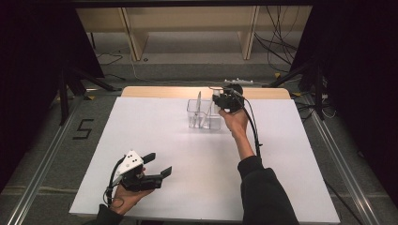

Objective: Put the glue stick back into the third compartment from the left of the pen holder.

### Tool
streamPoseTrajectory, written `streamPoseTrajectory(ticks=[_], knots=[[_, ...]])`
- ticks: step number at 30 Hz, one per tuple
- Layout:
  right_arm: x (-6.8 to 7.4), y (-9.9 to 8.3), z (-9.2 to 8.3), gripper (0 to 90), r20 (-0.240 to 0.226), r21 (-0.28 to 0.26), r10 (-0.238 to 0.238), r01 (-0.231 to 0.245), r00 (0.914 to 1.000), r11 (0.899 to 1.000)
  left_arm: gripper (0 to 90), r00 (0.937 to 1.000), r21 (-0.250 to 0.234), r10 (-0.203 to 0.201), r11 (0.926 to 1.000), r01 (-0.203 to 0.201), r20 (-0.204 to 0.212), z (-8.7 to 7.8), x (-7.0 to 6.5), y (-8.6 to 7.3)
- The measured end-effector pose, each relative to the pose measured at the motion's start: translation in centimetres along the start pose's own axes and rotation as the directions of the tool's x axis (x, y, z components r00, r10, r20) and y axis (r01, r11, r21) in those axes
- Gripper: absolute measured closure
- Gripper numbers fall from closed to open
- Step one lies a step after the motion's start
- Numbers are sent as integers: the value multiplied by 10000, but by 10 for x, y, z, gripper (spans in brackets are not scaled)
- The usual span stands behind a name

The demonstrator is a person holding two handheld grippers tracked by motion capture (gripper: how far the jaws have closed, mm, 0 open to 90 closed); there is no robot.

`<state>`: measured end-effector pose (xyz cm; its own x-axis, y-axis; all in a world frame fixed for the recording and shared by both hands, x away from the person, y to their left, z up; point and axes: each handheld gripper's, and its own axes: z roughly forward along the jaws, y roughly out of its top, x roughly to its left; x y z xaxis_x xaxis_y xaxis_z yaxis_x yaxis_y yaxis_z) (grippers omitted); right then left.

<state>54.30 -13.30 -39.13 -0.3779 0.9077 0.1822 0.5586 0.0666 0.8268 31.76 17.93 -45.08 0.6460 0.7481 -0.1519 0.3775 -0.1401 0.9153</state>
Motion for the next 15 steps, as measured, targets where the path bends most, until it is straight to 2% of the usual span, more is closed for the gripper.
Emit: streamPoseTrajectory(ticks=[15], knots=[[-1,-2,2,680,69,49,-46,46,10000,10000,169,10000,-5,5,10000,-4,22,1,0,0]])
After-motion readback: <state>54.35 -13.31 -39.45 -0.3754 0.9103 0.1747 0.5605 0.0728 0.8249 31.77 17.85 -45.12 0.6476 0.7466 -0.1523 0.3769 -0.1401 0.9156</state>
